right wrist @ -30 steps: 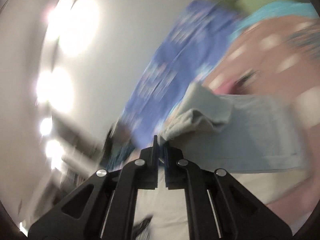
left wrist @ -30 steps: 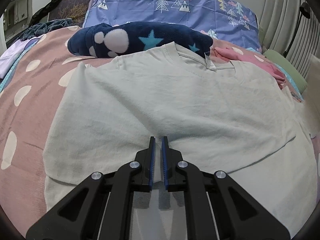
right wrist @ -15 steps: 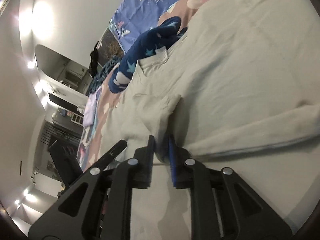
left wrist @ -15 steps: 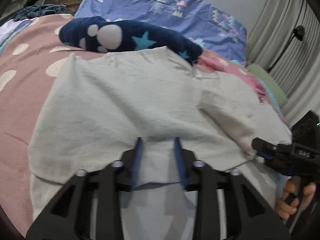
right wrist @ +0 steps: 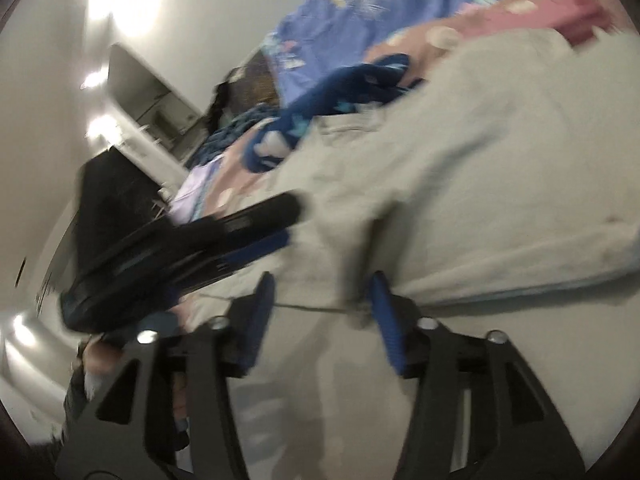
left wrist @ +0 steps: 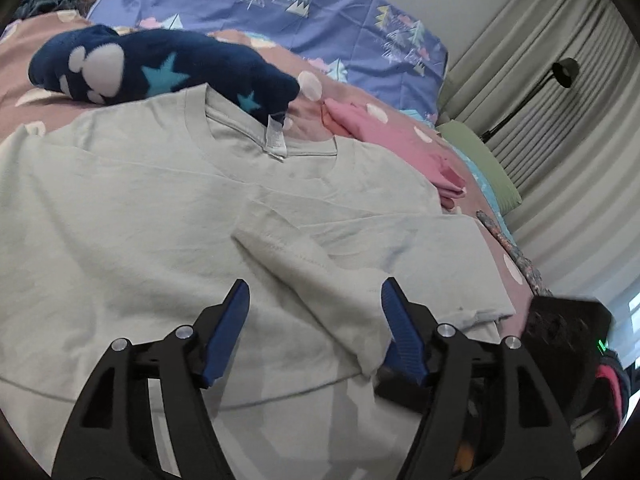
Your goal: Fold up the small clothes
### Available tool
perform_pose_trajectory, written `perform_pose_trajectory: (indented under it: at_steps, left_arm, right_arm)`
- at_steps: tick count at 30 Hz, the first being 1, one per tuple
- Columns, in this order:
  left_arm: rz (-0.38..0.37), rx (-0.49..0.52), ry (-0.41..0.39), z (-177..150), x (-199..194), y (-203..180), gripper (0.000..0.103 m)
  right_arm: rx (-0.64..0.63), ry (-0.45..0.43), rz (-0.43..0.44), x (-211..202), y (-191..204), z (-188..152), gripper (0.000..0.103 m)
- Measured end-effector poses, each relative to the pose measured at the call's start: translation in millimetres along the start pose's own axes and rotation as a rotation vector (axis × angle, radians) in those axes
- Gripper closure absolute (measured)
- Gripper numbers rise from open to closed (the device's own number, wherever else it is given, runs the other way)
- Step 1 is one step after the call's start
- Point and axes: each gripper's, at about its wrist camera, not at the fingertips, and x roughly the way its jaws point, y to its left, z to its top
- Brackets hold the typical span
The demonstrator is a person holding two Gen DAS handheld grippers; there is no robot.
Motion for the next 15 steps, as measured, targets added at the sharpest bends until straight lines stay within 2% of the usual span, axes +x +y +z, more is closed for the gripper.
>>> perform_pose_trajectory:
  at_steps: [5, 9, 14, 15]
  left_arm:
    - [-0.014, -0.105, 0.003, 8, 2, 24, 0.034]
    - [-0.092, -0.200, 0.026, 9, -1, 47, 0.034]
    - [-0.080, -0.150, 0.024, 2, 3, 39, 0.034]
    - [-0.070, -0.125, 0.026, 1, 5, 35, 0.043]
  right_arm:
    - [-0.104, 0.000, -0.021, 11, 25, 8, 0.049]
    - [-0.194, 0.114, 0.000, 29, 40, -5, 0.049]
    - [-0.147, 0.108, -0.032, 15, 31, -9, 0.049]
    - [-0.134, 0.103, -0.051, 8, 27, -10, 0.049]
